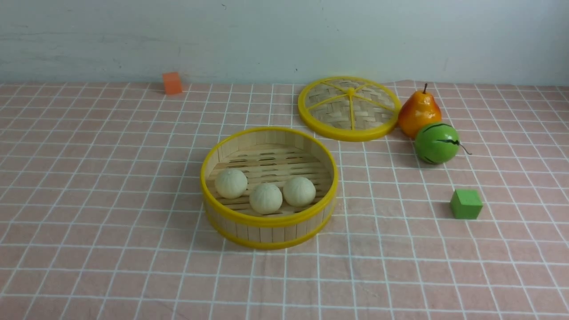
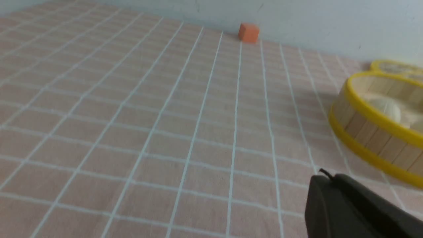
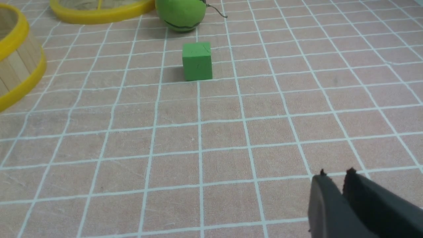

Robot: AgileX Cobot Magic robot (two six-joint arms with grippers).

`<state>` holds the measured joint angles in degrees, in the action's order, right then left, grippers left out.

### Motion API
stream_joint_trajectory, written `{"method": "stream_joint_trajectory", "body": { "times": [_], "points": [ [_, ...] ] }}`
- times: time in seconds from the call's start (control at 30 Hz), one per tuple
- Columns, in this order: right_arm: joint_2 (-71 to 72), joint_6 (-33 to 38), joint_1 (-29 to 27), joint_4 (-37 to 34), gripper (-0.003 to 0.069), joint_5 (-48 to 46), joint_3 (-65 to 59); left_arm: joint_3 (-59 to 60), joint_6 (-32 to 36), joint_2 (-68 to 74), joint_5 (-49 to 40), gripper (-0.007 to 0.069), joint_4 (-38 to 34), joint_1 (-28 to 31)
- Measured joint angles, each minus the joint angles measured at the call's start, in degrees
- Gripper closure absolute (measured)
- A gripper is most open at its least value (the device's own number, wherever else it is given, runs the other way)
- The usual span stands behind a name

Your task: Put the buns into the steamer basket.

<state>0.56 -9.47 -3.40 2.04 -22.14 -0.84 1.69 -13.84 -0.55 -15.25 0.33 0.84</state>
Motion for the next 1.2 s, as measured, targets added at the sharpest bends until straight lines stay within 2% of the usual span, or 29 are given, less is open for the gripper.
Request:
{"method": "stream_joint_trajectory", "body": {
  "times": [0.17, 1.2],
  "points": [
    [0.0, 0.0, 0.0, 0.0, 0.0571, 0.0, 0.0, 0.1, 0.3, 0.0, -5.9, 0.0638, 0.0, 0.0],
    [0.0, 0.0, 0.0, 0.0, 0.0529, 0.0, 0.0, 0.1, 0.3, 0.0, -6.6, 0.0638, -0.3, 0.0]
  ]
}}
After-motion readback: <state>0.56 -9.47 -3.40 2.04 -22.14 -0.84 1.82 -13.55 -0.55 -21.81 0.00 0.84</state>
